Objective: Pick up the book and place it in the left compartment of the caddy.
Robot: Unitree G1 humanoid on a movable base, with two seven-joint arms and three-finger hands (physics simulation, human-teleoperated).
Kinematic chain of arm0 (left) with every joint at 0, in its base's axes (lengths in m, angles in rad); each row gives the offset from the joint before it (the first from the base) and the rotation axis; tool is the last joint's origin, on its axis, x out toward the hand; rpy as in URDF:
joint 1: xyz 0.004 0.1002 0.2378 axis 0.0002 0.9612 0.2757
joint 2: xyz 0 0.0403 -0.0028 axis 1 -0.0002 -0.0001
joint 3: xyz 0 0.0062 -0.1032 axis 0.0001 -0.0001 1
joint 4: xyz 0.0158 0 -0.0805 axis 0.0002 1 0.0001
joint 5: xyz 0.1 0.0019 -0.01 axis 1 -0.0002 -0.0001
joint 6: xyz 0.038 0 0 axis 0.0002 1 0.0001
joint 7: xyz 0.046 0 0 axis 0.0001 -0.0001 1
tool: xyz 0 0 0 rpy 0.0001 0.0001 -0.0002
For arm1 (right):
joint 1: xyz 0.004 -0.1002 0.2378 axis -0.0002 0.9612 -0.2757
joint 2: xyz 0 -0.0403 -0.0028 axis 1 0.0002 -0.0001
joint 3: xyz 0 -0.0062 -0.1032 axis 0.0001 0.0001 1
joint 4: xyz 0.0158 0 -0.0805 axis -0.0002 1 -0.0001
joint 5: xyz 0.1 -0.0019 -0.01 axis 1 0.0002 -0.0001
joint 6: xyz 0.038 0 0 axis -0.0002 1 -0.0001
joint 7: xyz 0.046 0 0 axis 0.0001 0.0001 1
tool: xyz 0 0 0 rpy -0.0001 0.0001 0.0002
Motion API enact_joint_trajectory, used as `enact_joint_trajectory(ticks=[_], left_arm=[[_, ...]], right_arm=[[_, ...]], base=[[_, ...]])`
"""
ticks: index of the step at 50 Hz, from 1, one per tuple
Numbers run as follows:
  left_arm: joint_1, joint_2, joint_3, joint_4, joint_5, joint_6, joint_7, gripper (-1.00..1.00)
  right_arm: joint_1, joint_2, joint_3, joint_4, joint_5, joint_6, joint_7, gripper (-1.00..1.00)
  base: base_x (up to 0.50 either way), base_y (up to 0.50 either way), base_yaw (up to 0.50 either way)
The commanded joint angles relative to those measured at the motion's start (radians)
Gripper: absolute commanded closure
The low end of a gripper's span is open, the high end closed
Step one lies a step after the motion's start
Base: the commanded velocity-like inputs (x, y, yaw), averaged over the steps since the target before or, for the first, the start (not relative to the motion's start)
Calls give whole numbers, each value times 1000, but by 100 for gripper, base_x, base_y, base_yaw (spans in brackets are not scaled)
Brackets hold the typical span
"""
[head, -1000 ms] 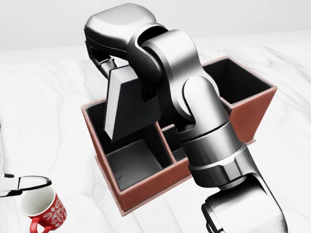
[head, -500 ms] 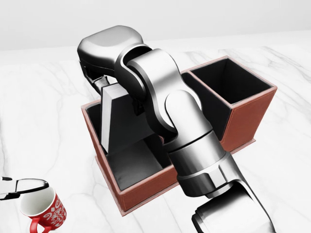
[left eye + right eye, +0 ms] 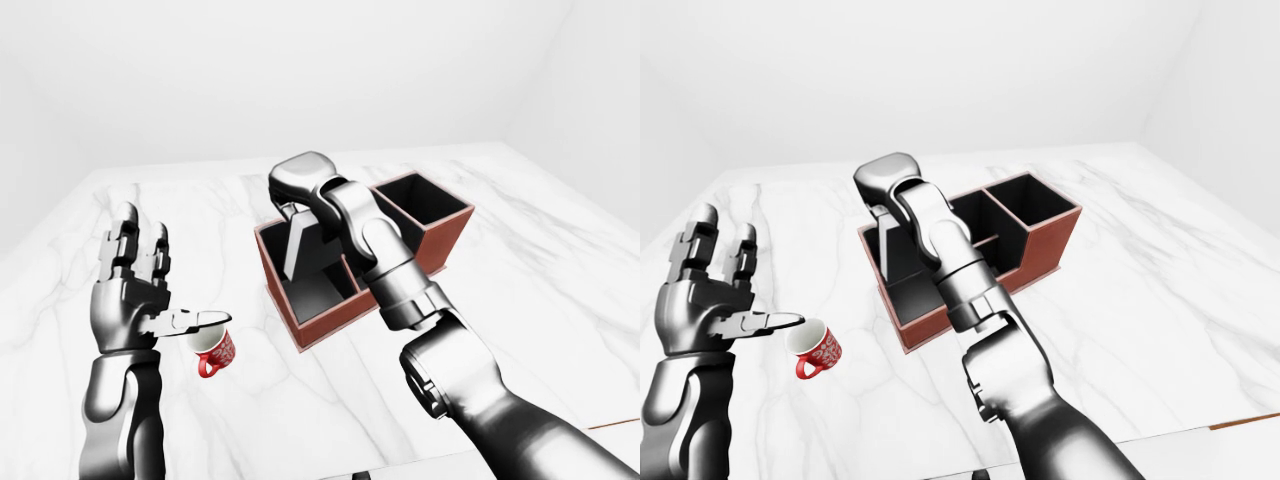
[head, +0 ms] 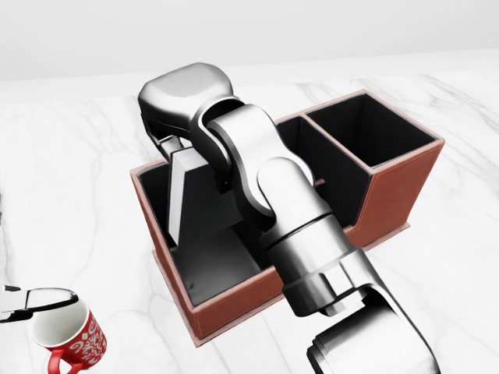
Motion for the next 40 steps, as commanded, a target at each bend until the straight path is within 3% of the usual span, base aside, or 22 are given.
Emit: enact_joint_trajectory(ticks=[1, 40], left_arm=[[2, 0, 1, 14, -1, 0, -2, -100], [0, 11, 22, 55, -8, 0, -5, -100]], right_arm=[[-7, -1, -3, 64, -12, 0, -75, 100], [-24, 25, 16, 341, -17, 0, -250, 100]], base=[[0, 0, 0], [0, 0, 0]])
